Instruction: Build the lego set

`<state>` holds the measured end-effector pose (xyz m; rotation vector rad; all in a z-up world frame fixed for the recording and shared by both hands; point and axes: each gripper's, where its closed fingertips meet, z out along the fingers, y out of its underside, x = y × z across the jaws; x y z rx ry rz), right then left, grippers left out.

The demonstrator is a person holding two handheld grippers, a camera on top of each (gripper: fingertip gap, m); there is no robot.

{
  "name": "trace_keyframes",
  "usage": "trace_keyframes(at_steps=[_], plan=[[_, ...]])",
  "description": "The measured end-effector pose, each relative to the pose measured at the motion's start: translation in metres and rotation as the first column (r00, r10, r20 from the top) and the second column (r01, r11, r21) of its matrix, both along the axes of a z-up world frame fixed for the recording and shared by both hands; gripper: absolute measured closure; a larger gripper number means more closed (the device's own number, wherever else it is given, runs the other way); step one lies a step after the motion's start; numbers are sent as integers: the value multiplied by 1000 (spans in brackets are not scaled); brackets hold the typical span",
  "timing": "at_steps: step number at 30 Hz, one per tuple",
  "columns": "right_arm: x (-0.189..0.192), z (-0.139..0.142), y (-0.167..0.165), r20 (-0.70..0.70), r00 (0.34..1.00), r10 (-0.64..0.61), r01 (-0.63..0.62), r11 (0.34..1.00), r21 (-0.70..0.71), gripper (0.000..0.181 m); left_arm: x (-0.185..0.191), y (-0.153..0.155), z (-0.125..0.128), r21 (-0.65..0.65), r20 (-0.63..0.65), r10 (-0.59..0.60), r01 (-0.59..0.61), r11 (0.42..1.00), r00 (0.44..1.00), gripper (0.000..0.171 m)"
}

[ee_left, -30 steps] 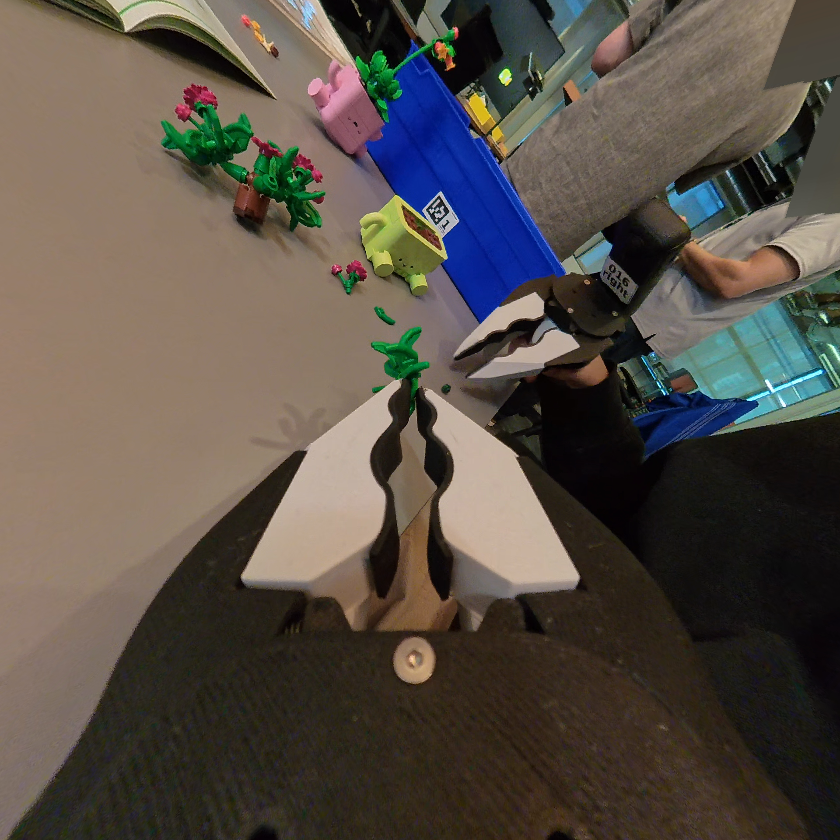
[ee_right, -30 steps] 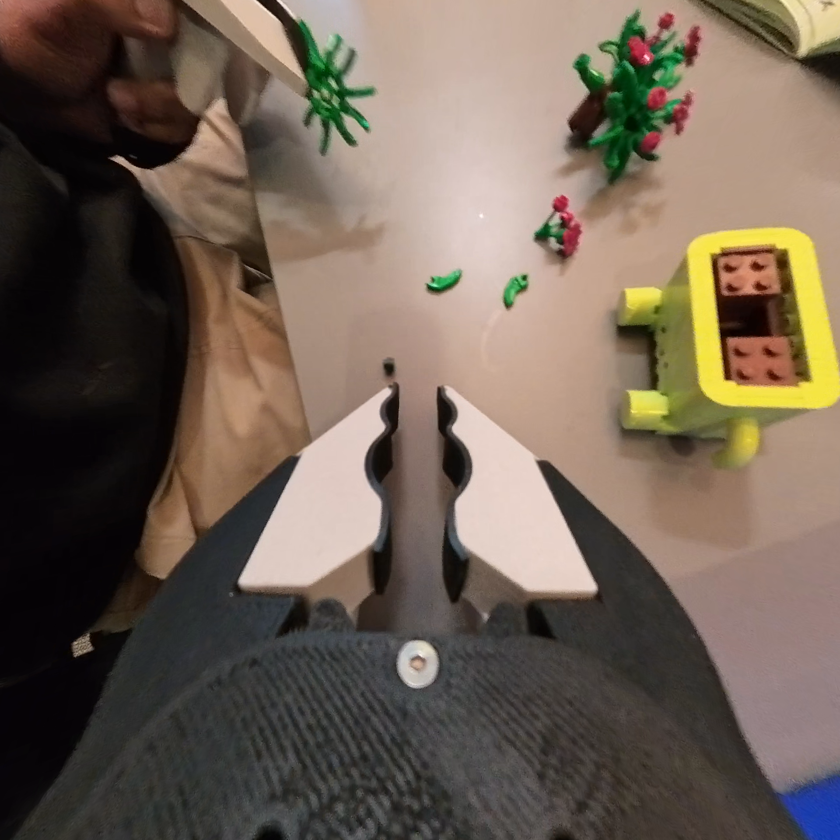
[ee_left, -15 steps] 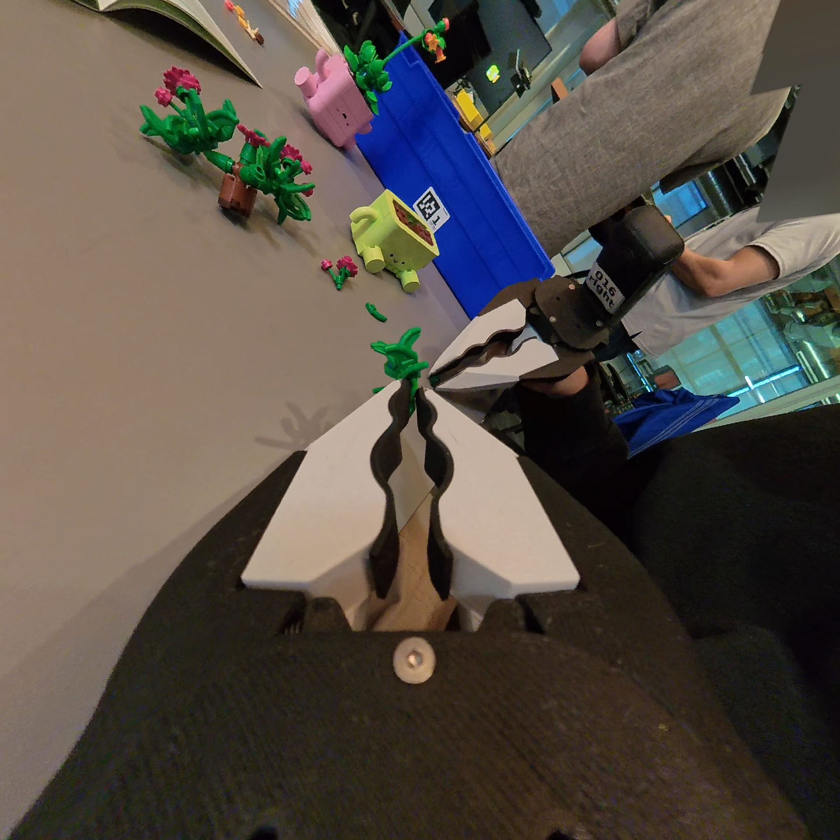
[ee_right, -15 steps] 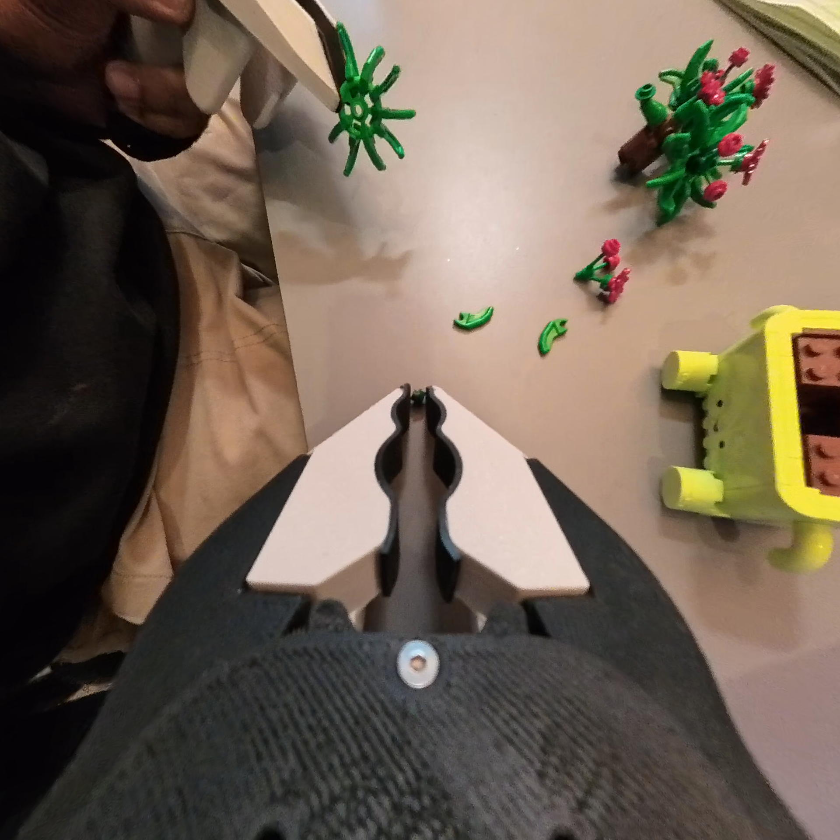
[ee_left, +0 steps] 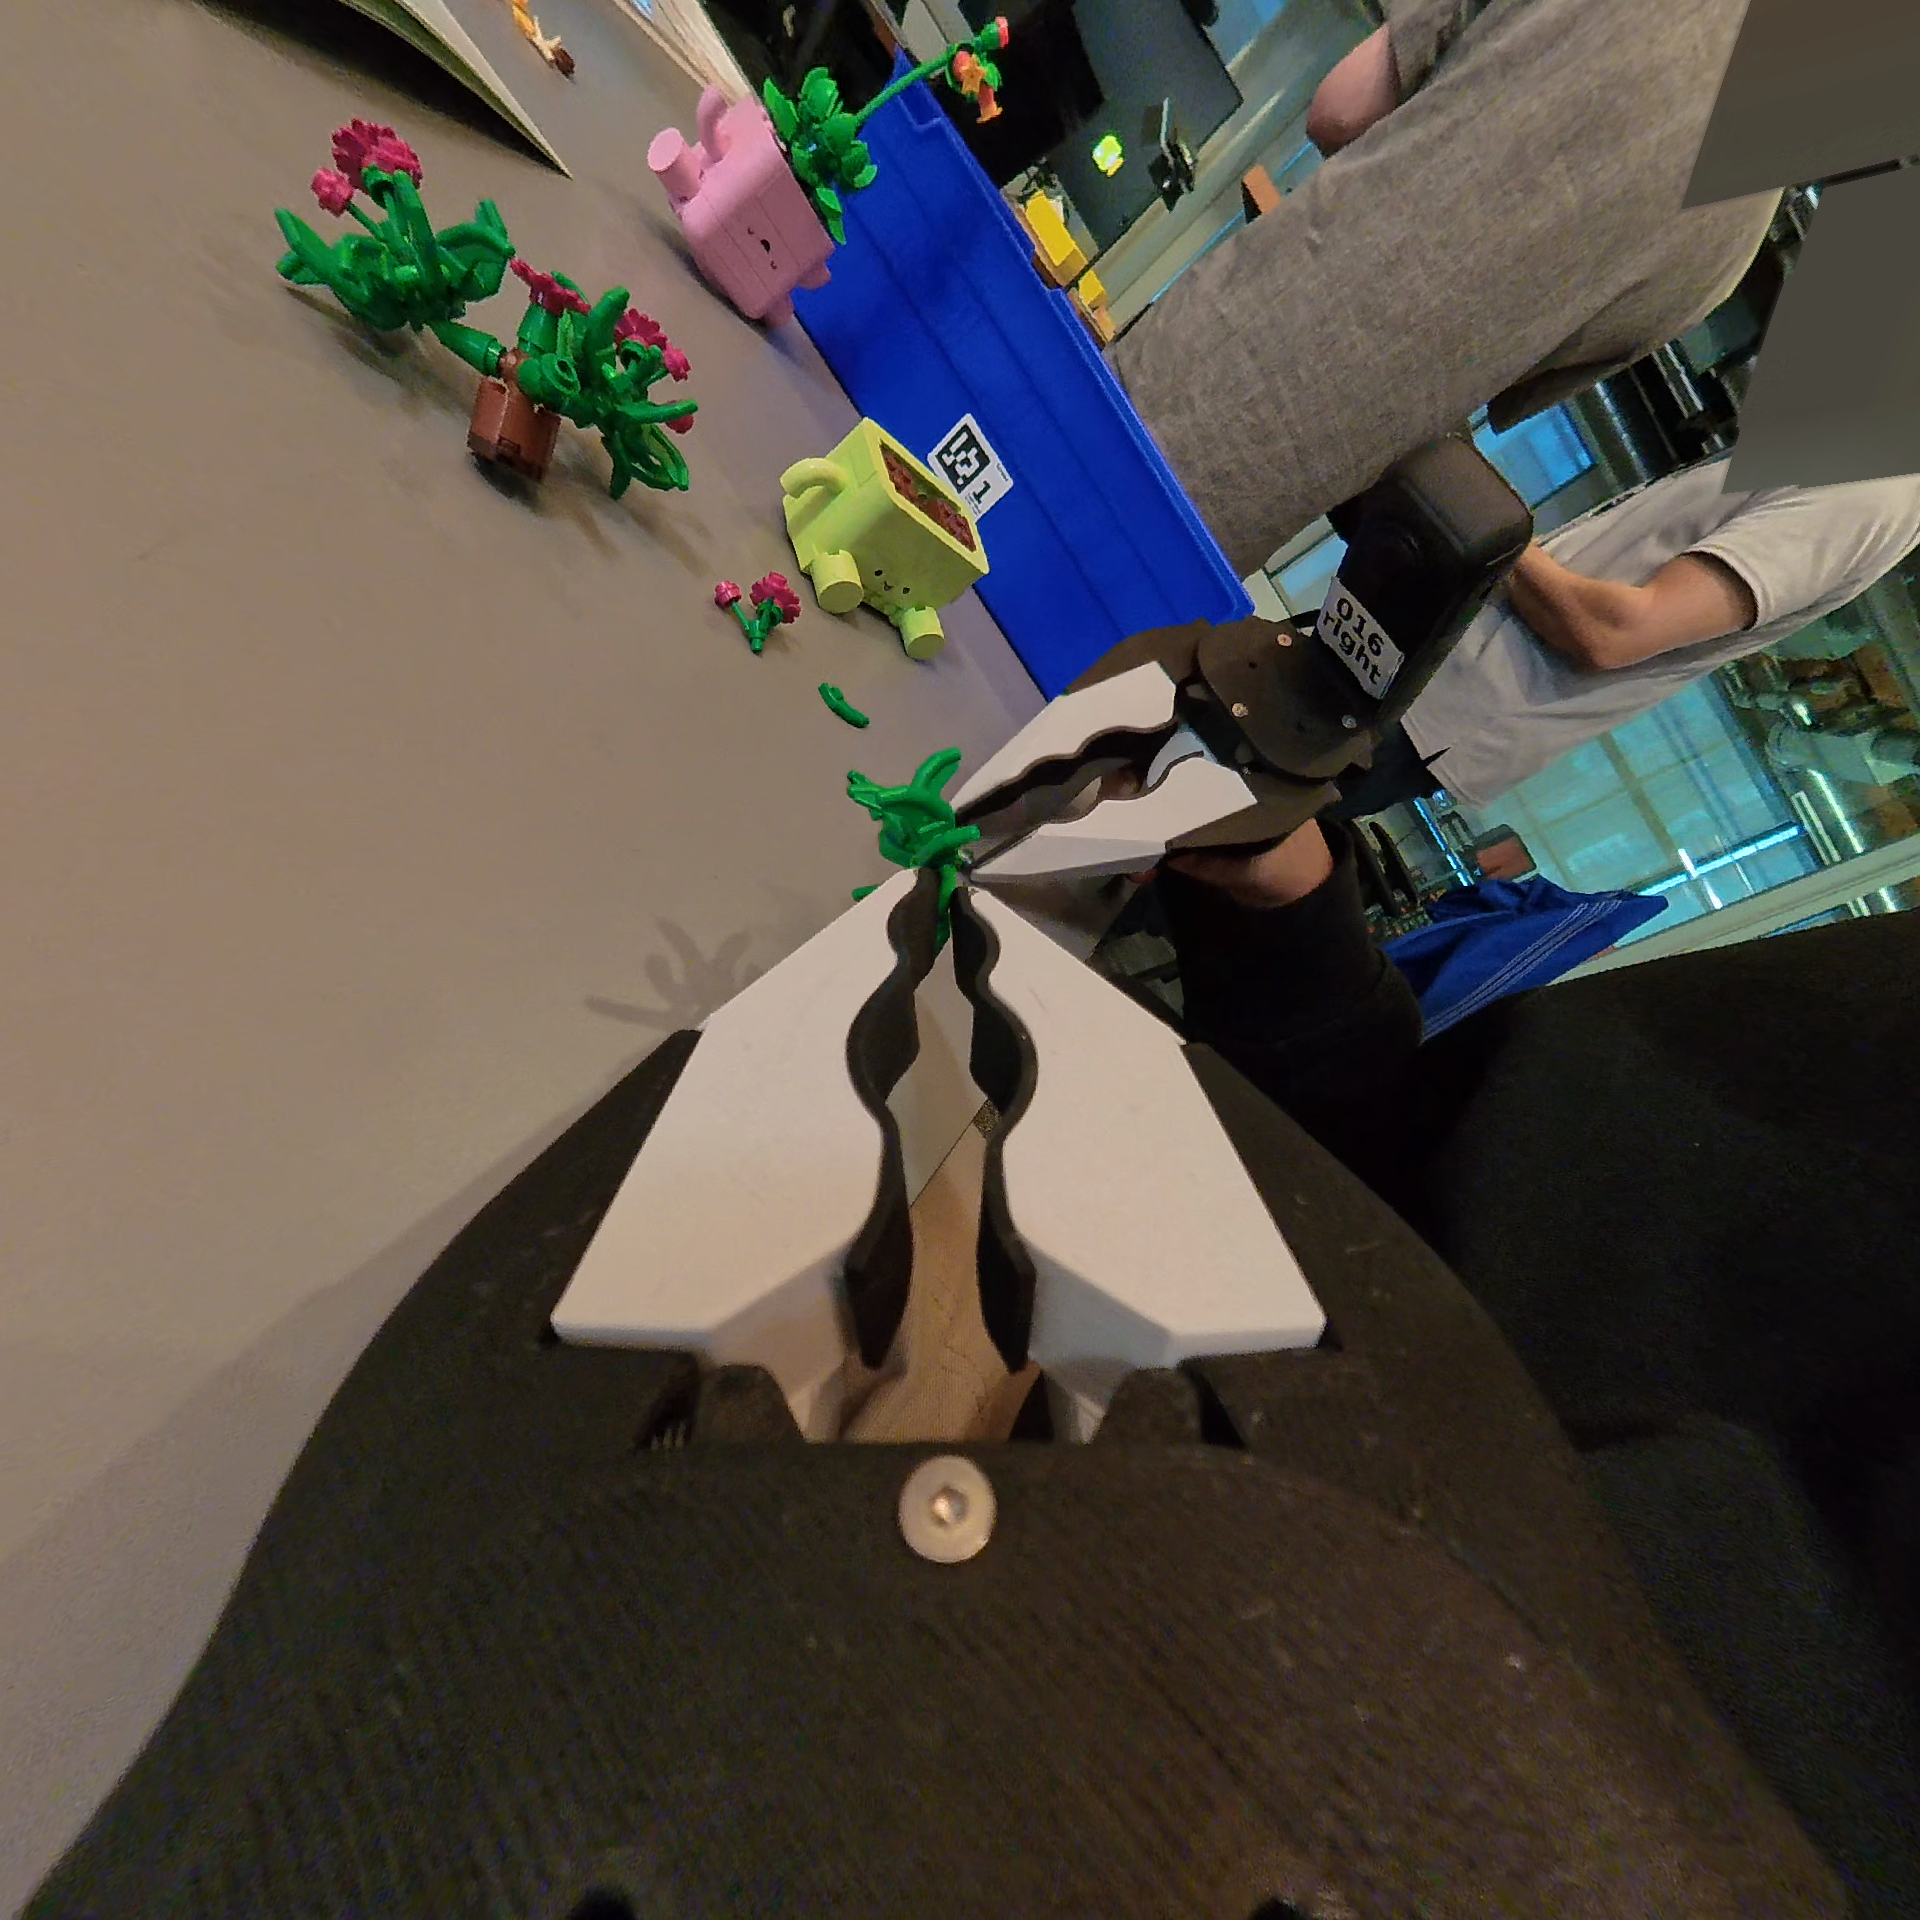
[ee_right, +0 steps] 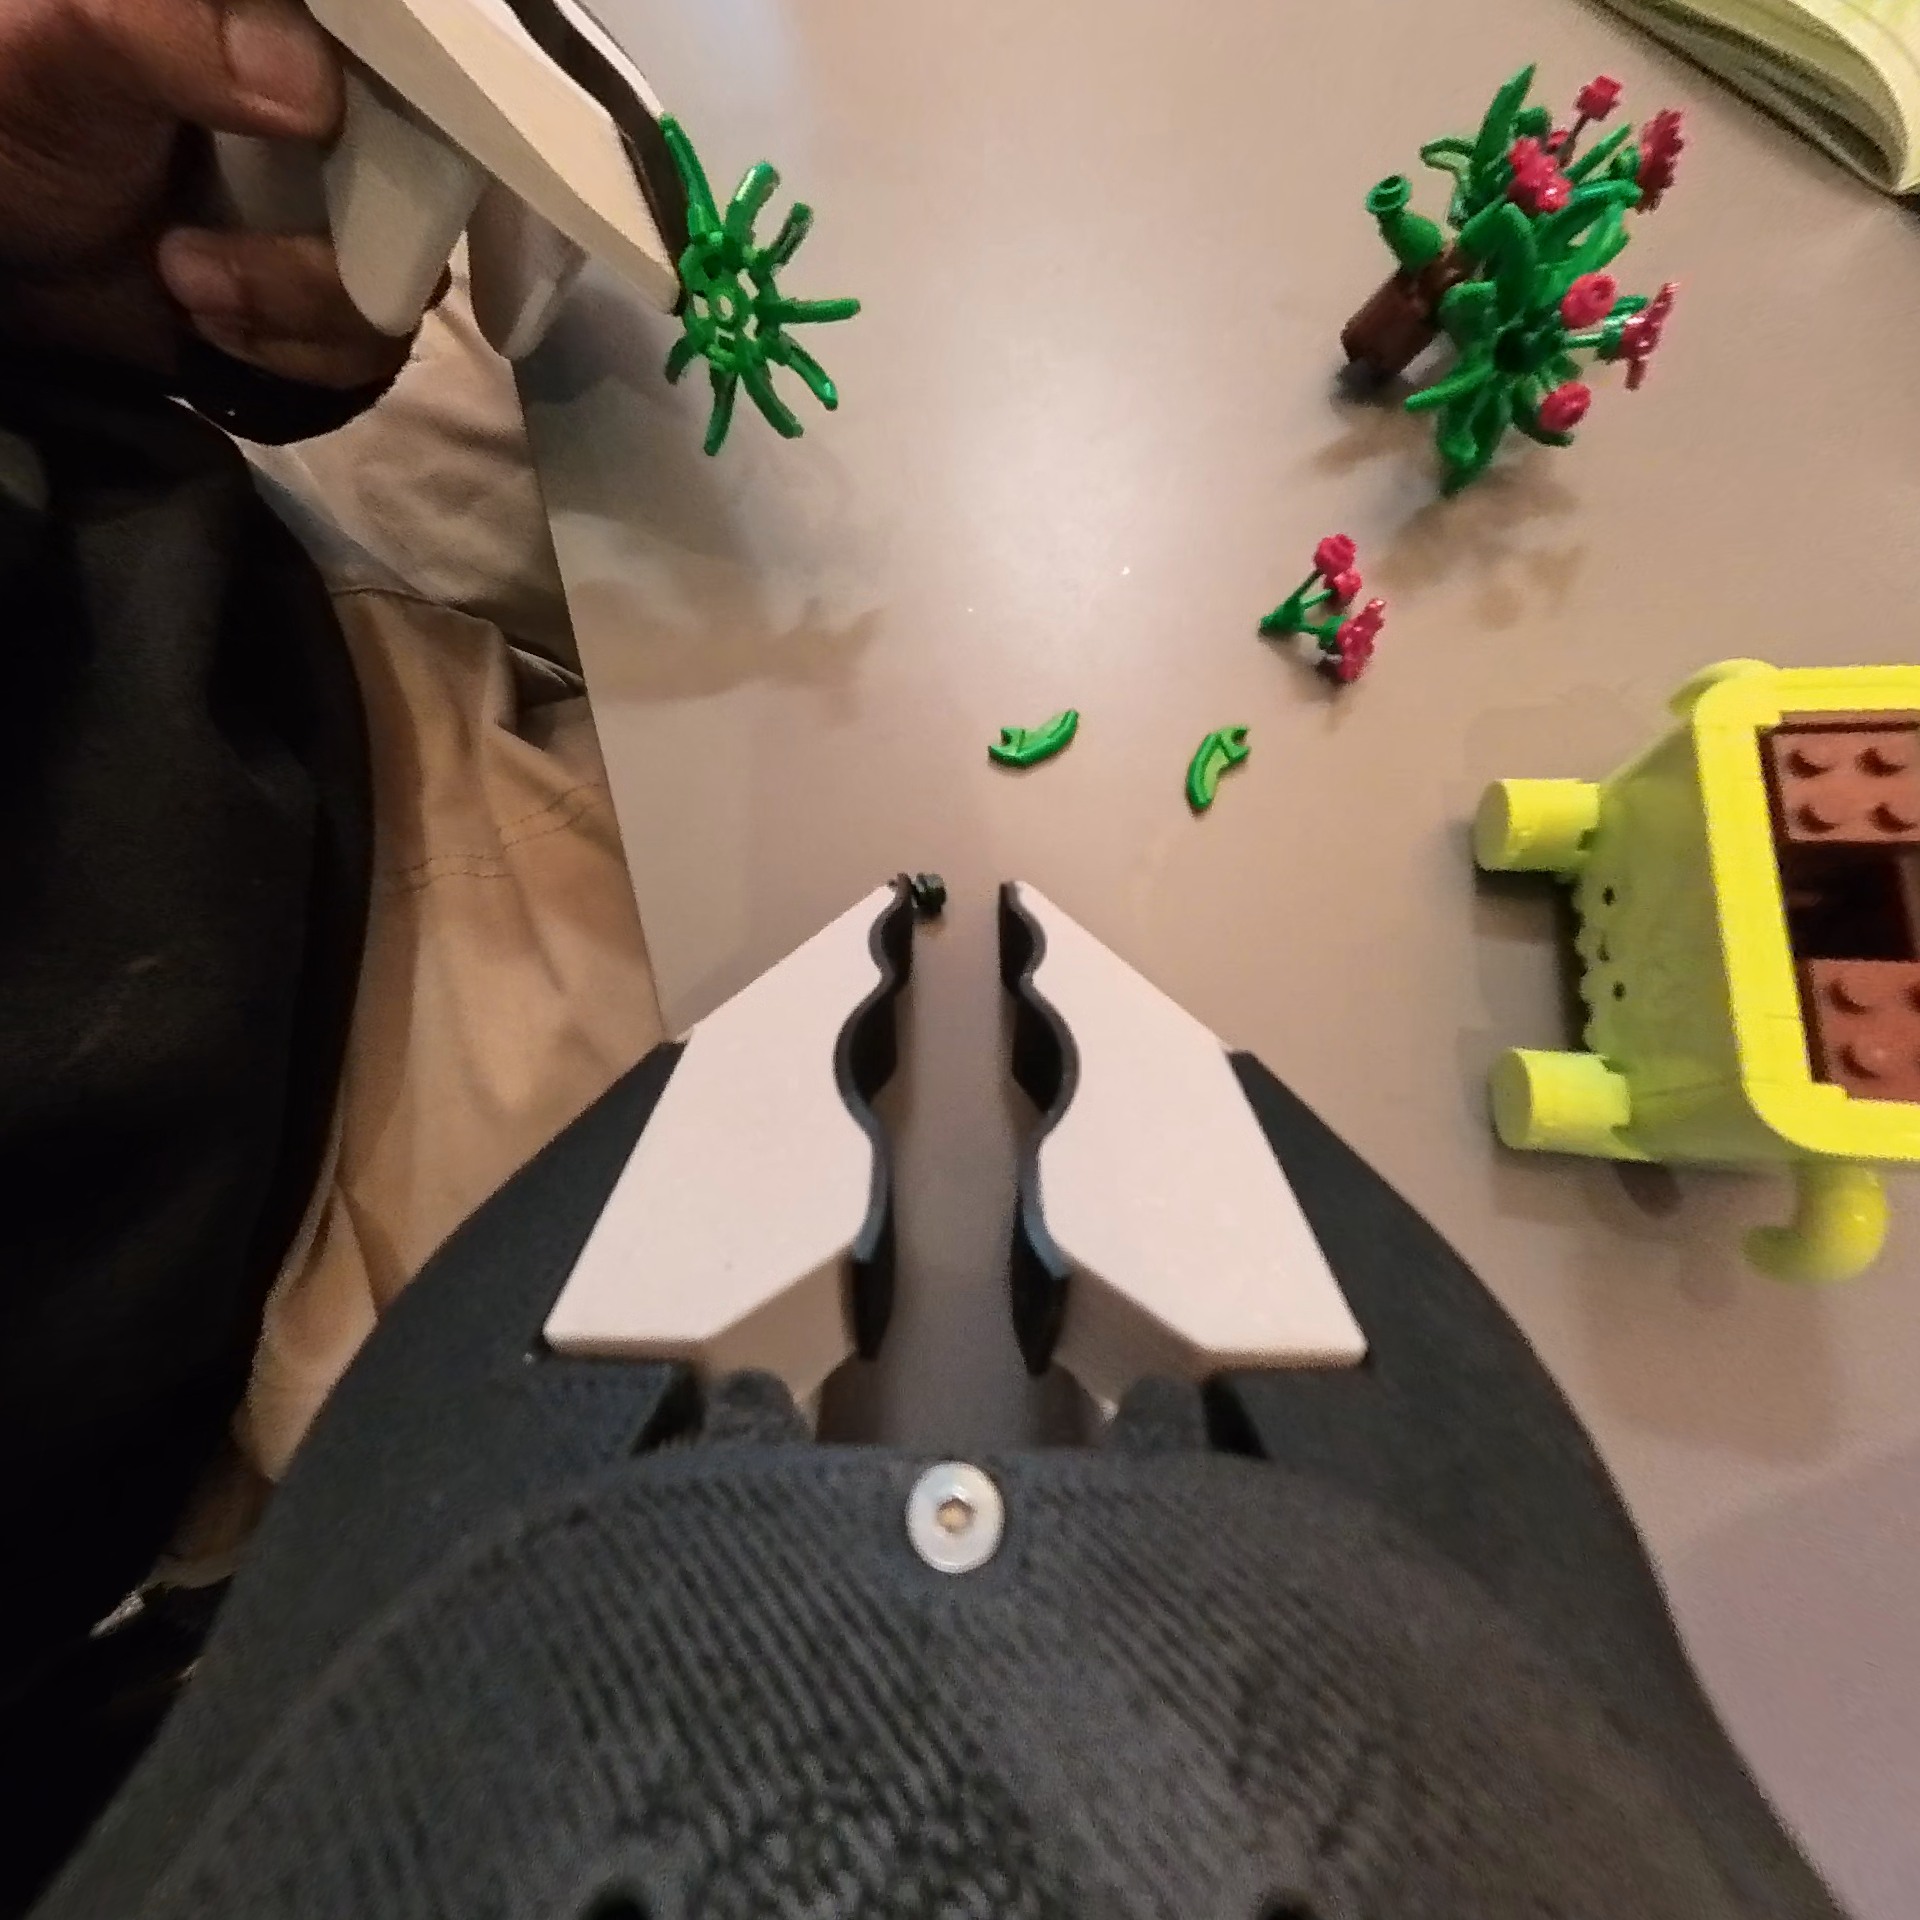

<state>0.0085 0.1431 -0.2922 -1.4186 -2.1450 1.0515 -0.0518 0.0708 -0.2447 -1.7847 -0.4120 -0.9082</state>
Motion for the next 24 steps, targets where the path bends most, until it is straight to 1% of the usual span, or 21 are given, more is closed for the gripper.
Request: trace_keyframes(at_steps=[4, 8, 12, 14, 18, 24], plan=[[-1, 0, 10, -10, 999, -41, 41, 999, 19, 169, 0, 0, 0, -1, -1, -1, 1, 1000, 1000, 171], [-1, 1, 13, -16, 999, -51, 52, 998, 31, 171, 0, 0, 0, -1, 2, -1, 1, 1000, 1000, 171], [3, 1, 24, -13, 997, -79, 80, 995, 60, 173, 0, 0, 0, 1, 3, -1, 1, 1000, 1000, 171], [6, 3, 28, -17, 996, -88, 89, 995, 53, 173, 0, 0, -1, 0, 5, -2, 2, 1000, 1000, 171], [8, 9, 30, -44, 995, -85, 88, 995, 51, 178, 0, 0, -1, 2, 8, -2, 2, 1000, 1000, 171], [14, 1, 26, 10, 998, -56, 56, 996, 65, 176, 1, 0, -1, 1, 7, -6, 6, 1000, 1000, 171]])
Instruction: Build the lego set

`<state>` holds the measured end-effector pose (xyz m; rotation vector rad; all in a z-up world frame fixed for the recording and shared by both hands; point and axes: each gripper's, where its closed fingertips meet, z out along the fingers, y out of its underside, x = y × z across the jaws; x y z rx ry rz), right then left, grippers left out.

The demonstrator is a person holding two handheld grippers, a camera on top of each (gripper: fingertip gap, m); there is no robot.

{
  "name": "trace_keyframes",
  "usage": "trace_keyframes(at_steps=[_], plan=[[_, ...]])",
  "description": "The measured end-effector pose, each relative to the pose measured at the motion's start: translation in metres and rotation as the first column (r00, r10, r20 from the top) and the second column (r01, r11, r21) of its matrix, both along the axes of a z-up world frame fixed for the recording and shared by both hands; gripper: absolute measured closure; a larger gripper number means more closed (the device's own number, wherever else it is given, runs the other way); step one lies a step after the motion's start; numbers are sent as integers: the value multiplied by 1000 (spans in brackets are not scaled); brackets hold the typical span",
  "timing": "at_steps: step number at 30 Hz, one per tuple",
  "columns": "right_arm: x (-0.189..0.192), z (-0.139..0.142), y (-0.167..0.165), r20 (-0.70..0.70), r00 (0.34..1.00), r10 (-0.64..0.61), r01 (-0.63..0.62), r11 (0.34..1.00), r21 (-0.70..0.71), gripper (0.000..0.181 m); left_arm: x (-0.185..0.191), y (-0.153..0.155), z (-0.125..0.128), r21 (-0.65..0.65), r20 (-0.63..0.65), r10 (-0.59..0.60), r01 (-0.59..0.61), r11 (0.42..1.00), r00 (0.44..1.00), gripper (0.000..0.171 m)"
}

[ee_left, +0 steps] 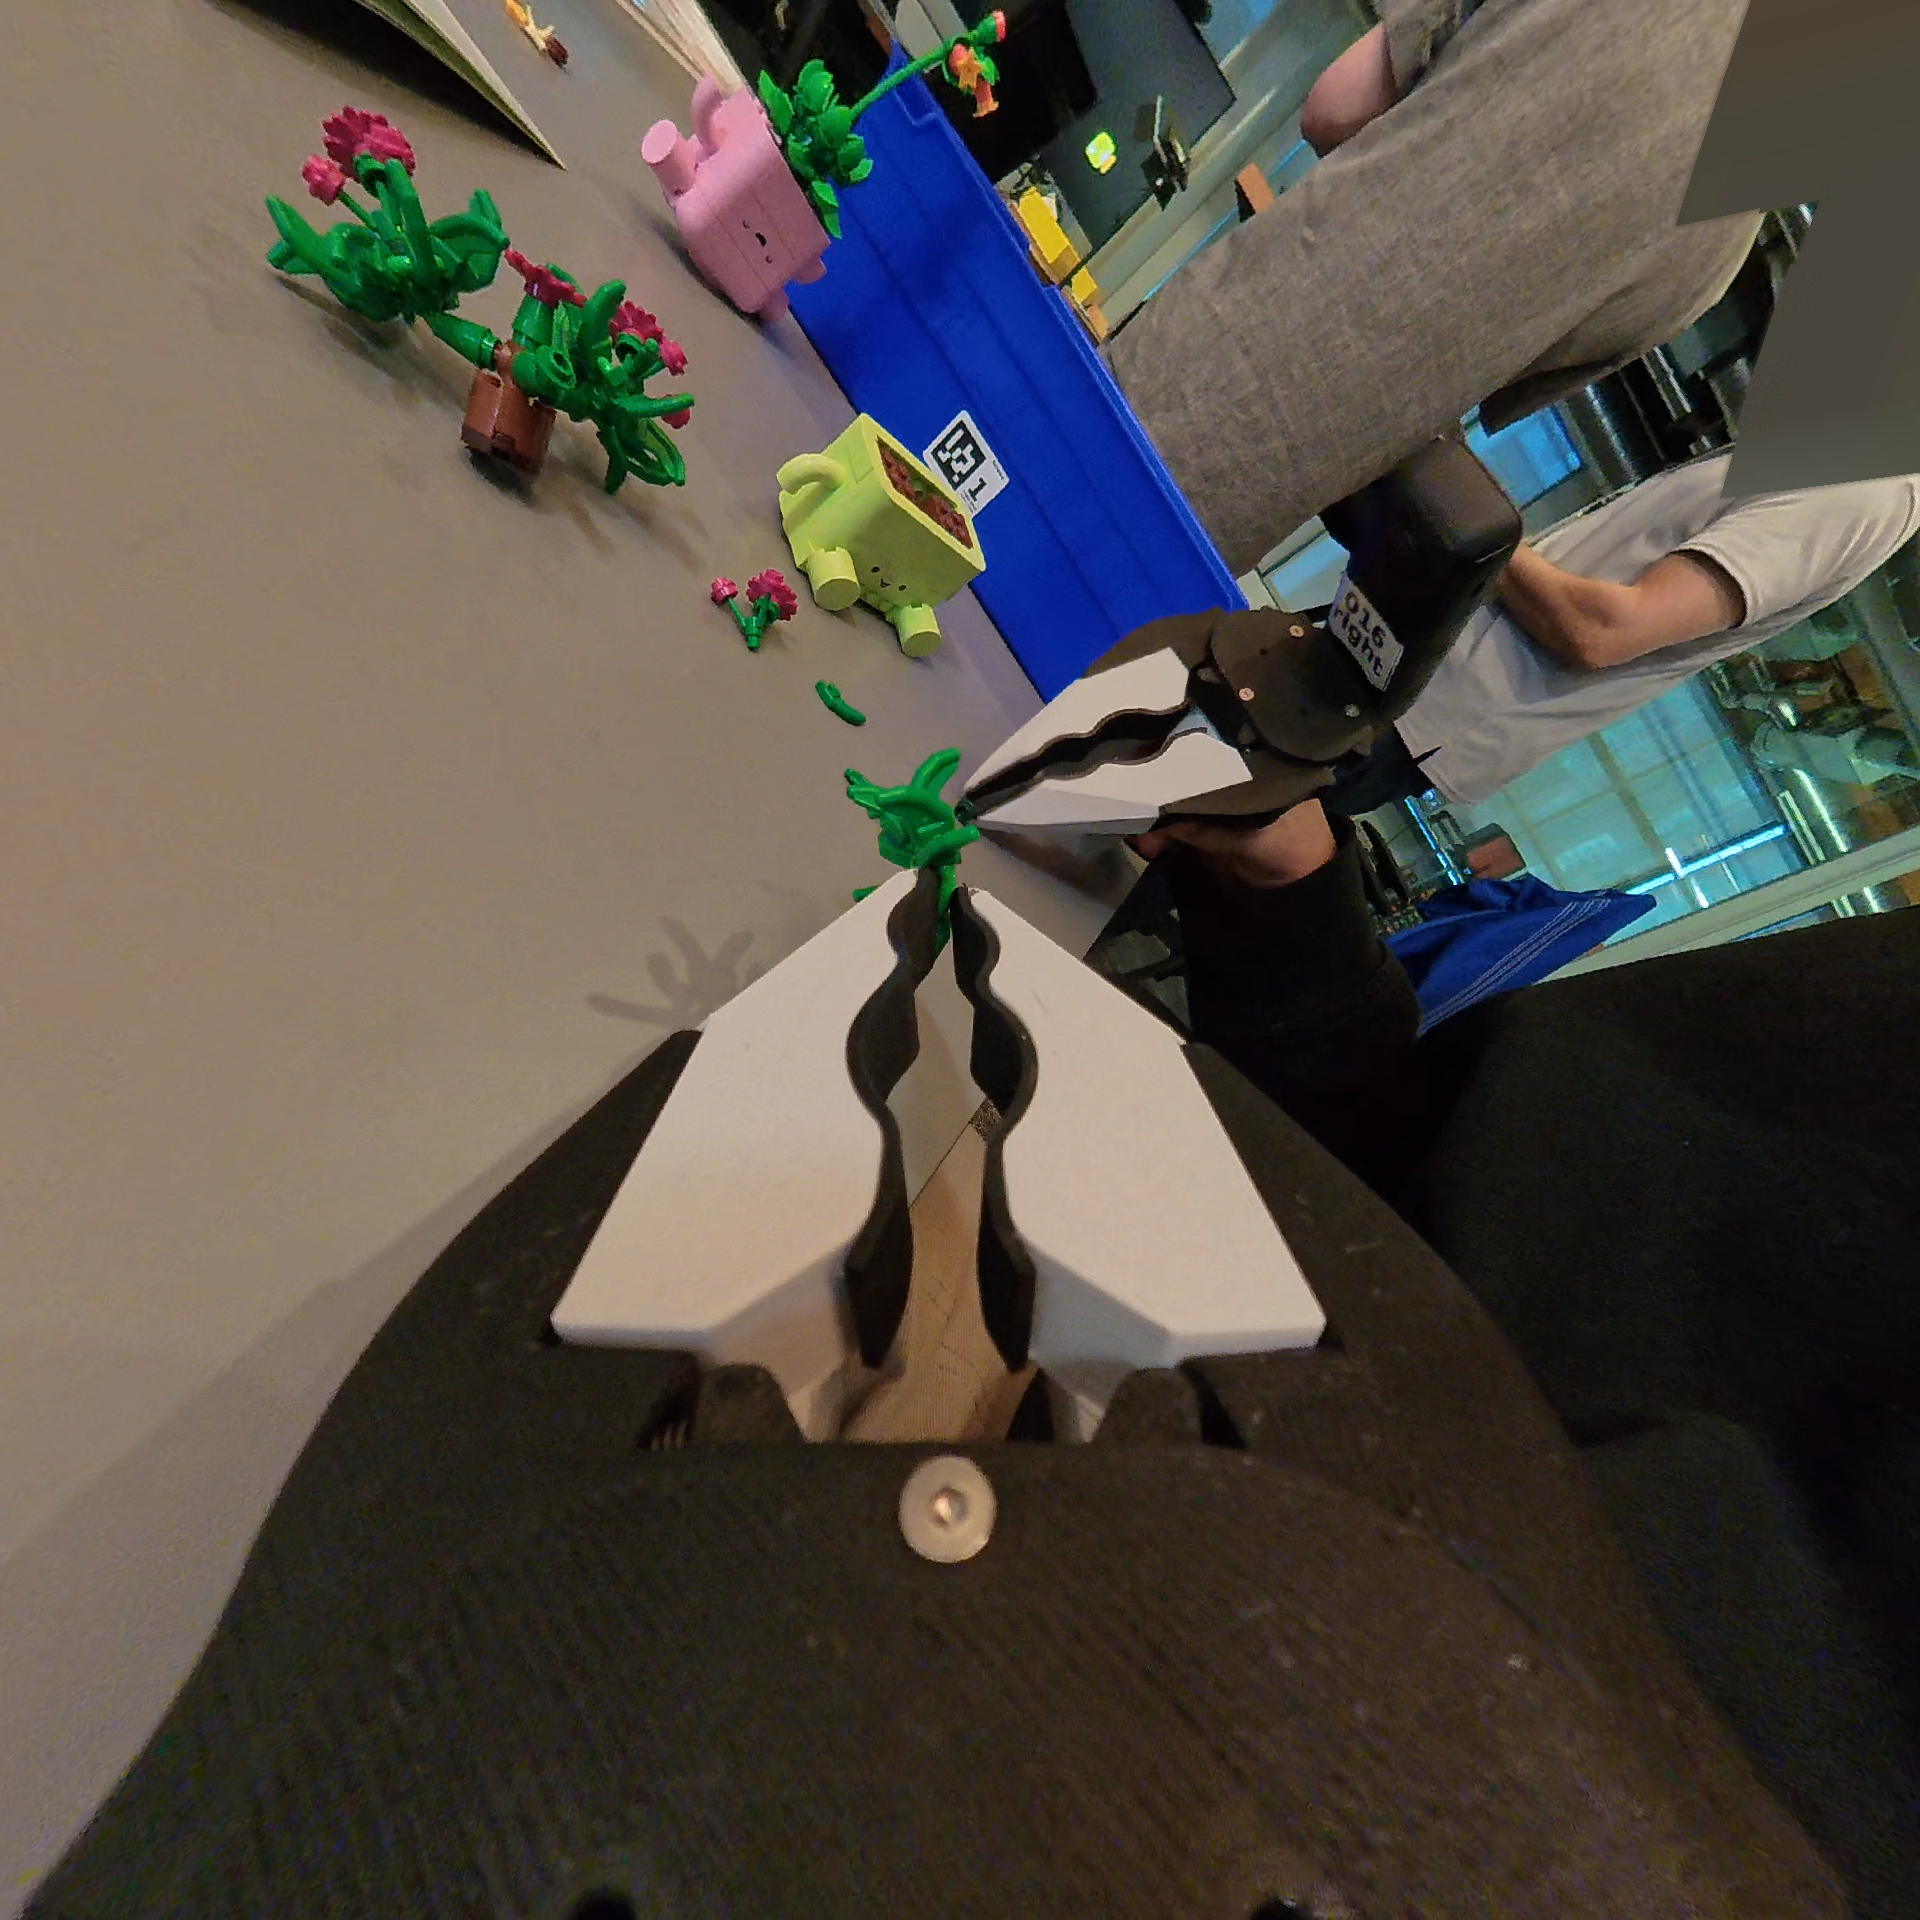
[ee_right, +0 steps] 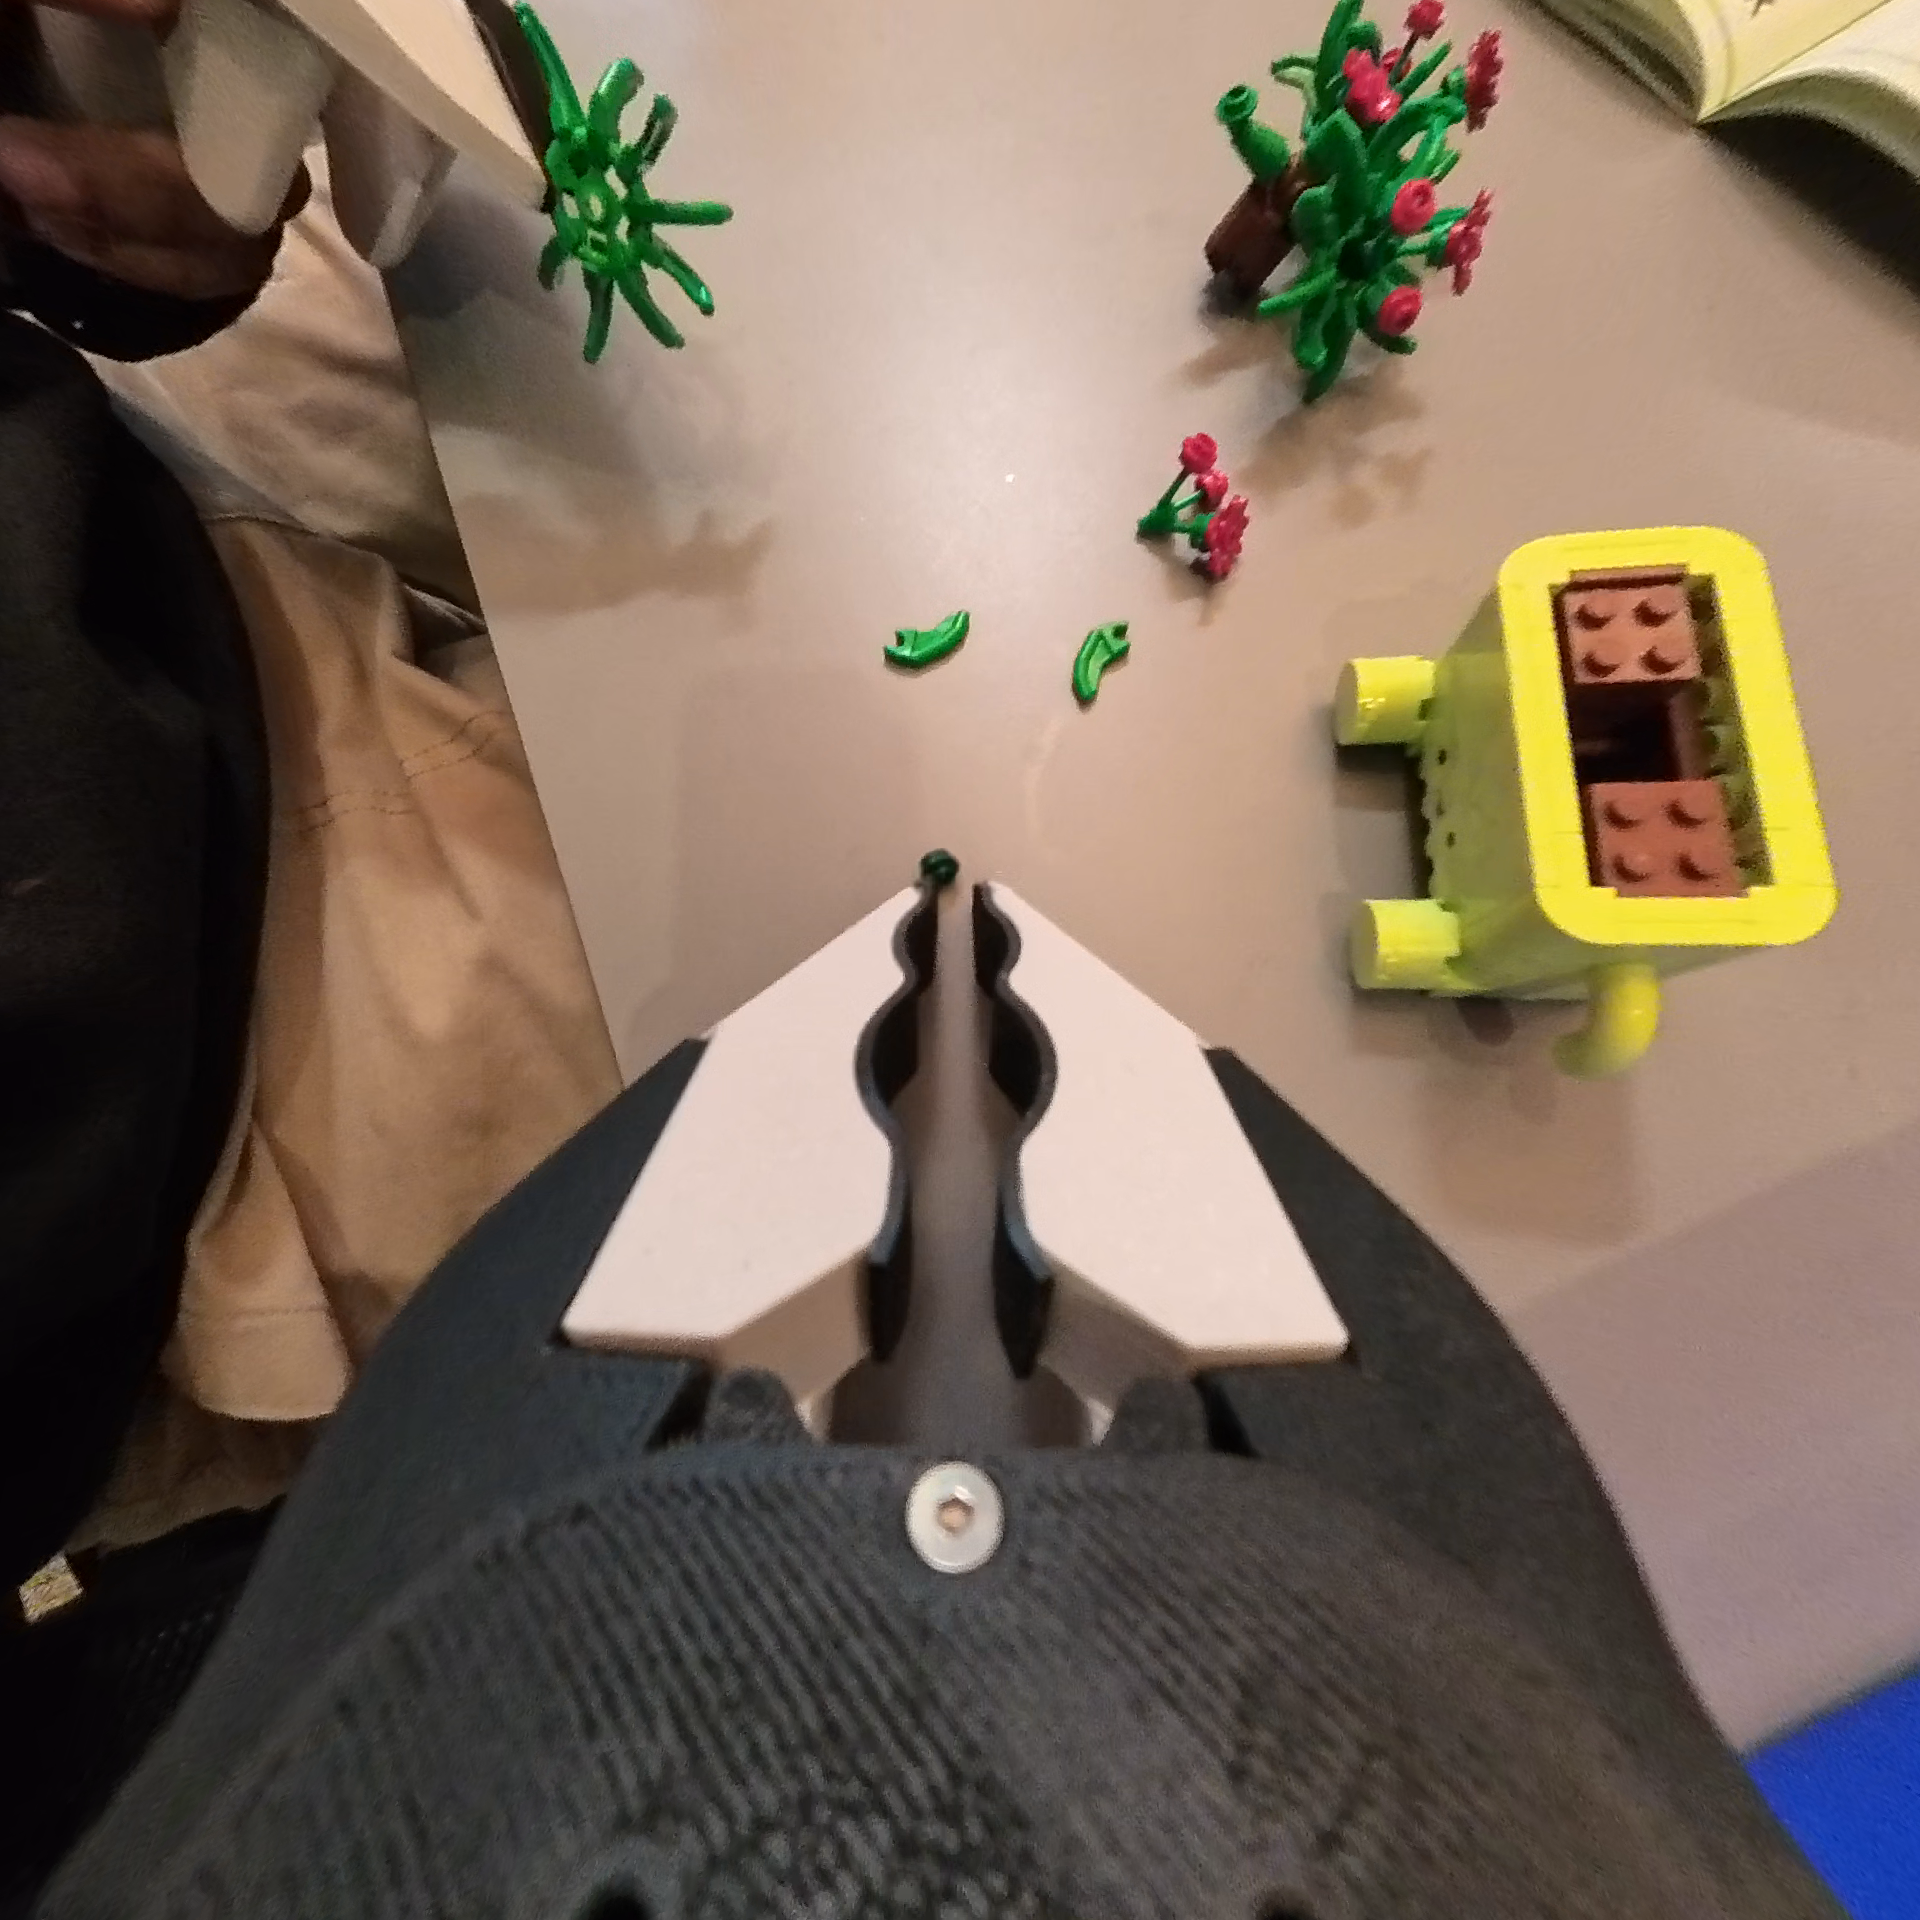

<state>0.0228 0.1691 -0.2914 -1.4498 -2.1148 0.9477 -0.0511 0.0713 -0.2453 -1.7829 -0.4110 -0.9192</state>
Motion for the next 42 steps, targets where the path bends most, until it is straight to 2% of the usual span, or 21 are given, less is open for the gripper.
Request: trace_keyframes(at_steps=[12, 19, 21, 23, 26, 29, 37, 42], plan=[[-5, -1, -8, -12, 1000, 13, -14, 999, -52, 173, 1, 0, 0, 5, 9, -4, 4, 1000, 1000, 171], [-8, 0, -12, -16, 999, 29, -29, 999, -18, 176, 2, 0, -1, 8, 15, -7, 7, 1000, 1000, 171], [-10, 3, -10, -34, 999, 20, -19, 999, 27, 176, 2, 0, -1, 10, 18, -9, 9, 1000, 1000, 171], [-13, 4, -6, -40, 999, 12, -7, 991, 131, 176, 2, 0, -2, 10, 21, -10, 9, 1000, 1000, 171], [-16, 0, -1, -23, 1000, 20, -11, 944, 331, 176, 2, 0, -2, 10, 24, -11, 10, 1000, 1000, 171], [-18, 0, -4, -10, 999, 34, -27, 913, 407, 176, 2, 0, -2, 9, 23, -10, 10, 1000, 1000, 171], [-18, 0, -23, -12, 997, 73, -68, 965, 253, 166, 3, 0, -2, 11, 23, -10, 9, 1000, 1000, 171], [-18, 4, -16, -35, 999, 37, -28, 972, 234, 165, 3, 0, -2, 11, 22, -9, 9, 1000, 1000, 171]])
